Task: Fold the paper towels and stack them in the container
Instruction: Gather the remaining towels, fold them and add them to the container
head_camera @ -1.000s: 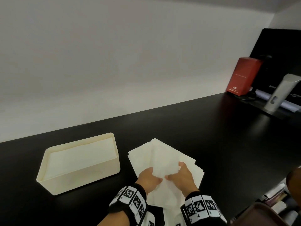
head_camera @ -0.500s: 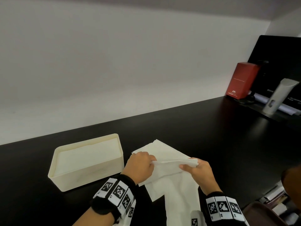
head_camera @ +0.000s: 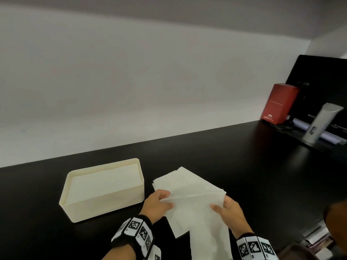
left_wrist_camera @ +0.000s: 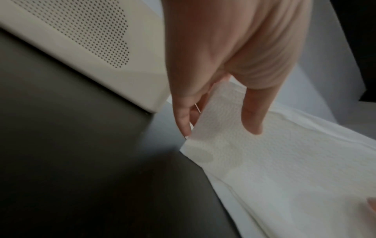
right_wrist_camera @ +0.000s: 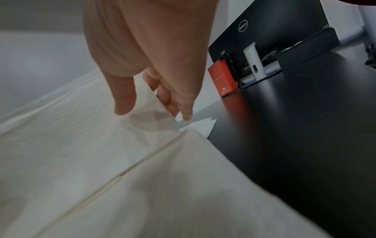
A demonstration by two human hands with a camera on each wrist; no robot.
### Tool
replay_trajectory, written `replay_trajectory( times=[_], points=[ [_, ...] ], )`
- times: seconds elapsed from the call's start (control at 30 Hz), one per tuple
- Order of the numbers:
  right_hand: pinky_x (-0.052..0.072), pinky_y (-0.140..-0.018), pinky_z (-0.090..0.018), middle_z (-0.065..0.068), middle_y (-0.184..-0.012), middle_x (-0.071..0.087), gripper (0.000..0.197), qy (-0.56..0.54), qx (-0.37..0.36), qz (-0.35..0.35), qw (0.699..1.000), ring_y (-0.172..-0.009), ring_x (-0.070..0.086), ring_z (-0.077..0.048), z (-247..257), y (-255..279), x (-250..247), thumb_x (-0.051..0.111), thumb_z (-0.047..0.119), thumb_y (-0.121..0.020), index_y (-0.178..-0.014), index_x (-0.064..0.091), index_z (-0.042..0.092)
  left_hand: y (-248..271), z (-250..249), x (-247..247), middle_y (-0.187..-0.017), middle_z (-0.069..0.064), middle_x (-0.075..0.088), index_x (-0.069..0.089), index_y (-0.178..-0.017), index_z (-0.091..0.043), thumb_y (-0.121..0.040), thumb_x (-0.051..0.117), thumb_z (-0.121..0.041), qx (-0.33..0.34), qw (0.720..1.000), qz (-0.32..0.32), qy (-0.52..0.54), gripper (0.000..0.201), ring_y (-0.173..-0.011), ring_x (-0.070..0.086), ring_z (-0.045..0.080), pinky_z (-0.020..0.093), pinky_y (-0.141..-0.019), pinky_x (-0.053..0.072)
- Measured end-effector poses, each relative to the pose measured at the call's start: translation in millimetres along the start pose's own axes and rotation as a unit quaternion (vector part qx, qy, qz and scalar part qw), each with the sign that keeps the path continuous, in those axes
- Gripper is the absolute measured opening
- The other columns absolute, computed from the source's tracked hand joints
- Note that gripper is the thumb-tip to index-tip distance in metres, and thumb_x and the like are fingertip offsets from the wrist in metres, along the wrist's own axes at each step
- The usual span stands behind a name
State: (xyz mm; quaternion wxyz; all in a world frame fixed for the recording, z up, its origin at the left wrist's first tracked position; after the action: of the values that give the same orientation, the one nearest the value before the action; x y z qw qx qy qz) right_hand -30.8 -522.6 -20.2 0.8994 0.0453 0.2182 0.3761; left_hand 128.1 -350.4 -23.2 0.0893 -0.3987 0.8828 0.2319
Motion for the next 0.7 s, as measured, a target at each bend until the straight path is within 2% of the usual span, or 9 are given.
replay_trajectory(
  times=[0.07,0.13,0.2,0.27,0.37,0.43,0.5,0.6,0.7],
  points=[
    [0.053,-0.09,-0.04,0.002,-0.098,0.069,0.017,0.006,0.0,-0.005,1.0,-0.096,0.065,-0.018,-0.1,-1.7,2.2,0.062,0.011,-0.088,-0.091,0.062,0.028,-2.0,-0.2,-0.1,-0.11,0.0,0.06,0.059,-0.099,-0.022,-0.086,0.064,-0.011,0.005,1.0,-0.011,-0.026,0.018,-0.099,0.055,0.013,0.021,-0.083,0.047],
    [0.054,-0.082,-0.035,0.003,-0.097,0.067,0.014,-0.002,0.001,-0.016,1.0,-0.094,0.064,-0.017,3.2,-3.1,4.4,0.059,0.013,-0.09,-0.099,0.063,0.022,-1.4,-5.9,-3.0,-0.109,0.003,0.064,0.062,-0.095,-0.02,-0.087,0.062,-0.014,0.011,0.998,-0.023,-0.051,0.009,-0.097,0.058,0.014,0.026,-0.089,0.048],
    [0.052,-0.077,-0.033,0.002,-0.095,0.067,0.012,-0.012,-0.014,-0.038,0.999,-0.09,0.063,-0.016,16.4,-3.7,7.2,0.057,0.013,-0.091,-0.1,0.062,0.02,0.6,-16.6,-10.1,-0.114,0.003,0.063,0.062,-0.103,-0.017,-0.088,0.061,-0.02,0.024,0.997,-0.042,-0.065,0.016,-0.103,0.058,0.017,0.029,-0.095,0.047],
    [0.053,-0.084,-0.04,-0.003,-0.099,0.067,0.01,-0.023,-0.036,-0.06,0.997,-0.092,0.063,-0.019,38.4,-4.5,15.1,0.057,0.014,-0.091,-0.094,0.06,0.022,6.0,-30.2,-25.8,-0.117,0.001,0.061,0.059,-0.115,-0.016,-0.089,0.06,-0.026,0.04,0.992,-0.083,-0.082,0.028,-0.109,0.056,0.019,0.032,-0.099,0.046],
    [0.052,-0.09,-0.042,-0.004,-0.108,0.064,0.022,-0.053,-0.072,-0.065,0.994,-0.099,0.061,-0.021,78.2,-5.9,40.7,0.06,0.014,-0.089,-0.109,0.055,0.022,17.7,-47.1,-64.9,-0.121,0.002,0.06,0.053,-0.124,-0.013,-0.089,0.061,-0.031,0.056,0.98,-0.178,-0.067,0.04,-0.113,0.056,0.022,0.031,-0.099,0.044],
    [0.051,-0.086,-0.035,-0.002,-0.109,0.062,0.038,-0.074,-0.094,-0.046,0.992,-0.099,0.06,-0.018,104.2,-7.2,67.5,0.061,0.015,-0.089,-0.122,0.048,0.025,25.9,-50.7,-98.0,-0.119,0.004,0.061,0.051,-0.125,-0.011,-0.088,0.063,-0.027,0.056,0.967,-0.243,-0.046,0.042,-0.11,0.056,0.022,0.028,-0.092,0.043],
    [0.046,-0.086,-0.026,0.003,-0.112,0.057,0.045,-0.066,-0.126,-0.013,0.99,-0.103,0.056,-0.014,127.0,-5.8,99.2,0.059,0.016,-0.091,-0.131,0.043,0.03,33.9,-45.8,-129.2,-0.119,0.008,0.061,0.048,-0.127,-0.009,-0.087,0.064,-0.023,0.036,0.954,-0.294,-0.032,0.045,-0.109,0.057,0.024,0.03,-0.091,0.044],
    [0.038,-0.101,-0.025,0.008,-0.12,0.058,0.033,0.046,-0.205,0.028,0.977,-0.116,0.05,-0.014,146.6,-2.2,146.9,0.052,0.019,-0.095,-0.126,0.056,0.028,42.2,-25.1,-166.7,-0.123,0.015,0.058,0.043,-0.13,-0.007,-0.087,0.064,-0.019,-0.015,0.94,-0.338,-0.04,0.049,-0.114,0.055,0.031,0.037,-0.095,0.044],
    [0.032,-0.1,-0.031,0.0,-0.121,0.062,0.029,0.205,-0.25,0.034,0.946,-0.116,0.046,-0.02,154.6,2.1,183.9,0.046,0.027,-0.097,-0.122,0.061,0.027,46.2,-2.0,-190.2,-0.123,0.02,0.057,0.04,-0.131,-0.009,-0.088,0.061,-0.02,-0.081,0.926,-0.357,-0.091,0.049,-0.113,0.054,0.037,0.042,-0.095,0.045]
  ],
)
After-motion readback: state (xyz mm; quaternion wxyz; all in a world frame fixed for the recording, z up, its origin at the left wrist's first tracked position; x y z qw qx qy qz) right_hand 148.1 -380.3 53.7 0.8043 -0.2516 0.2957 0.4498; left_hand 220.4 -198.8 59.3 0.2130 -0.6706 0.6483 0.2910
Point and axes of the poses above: each hand's wrist, its own y-axis away from the middle knuckle, its own x-axis out of the palm, z = x × y, the point moved 1 cm from there along -y, towards the middle knuckle
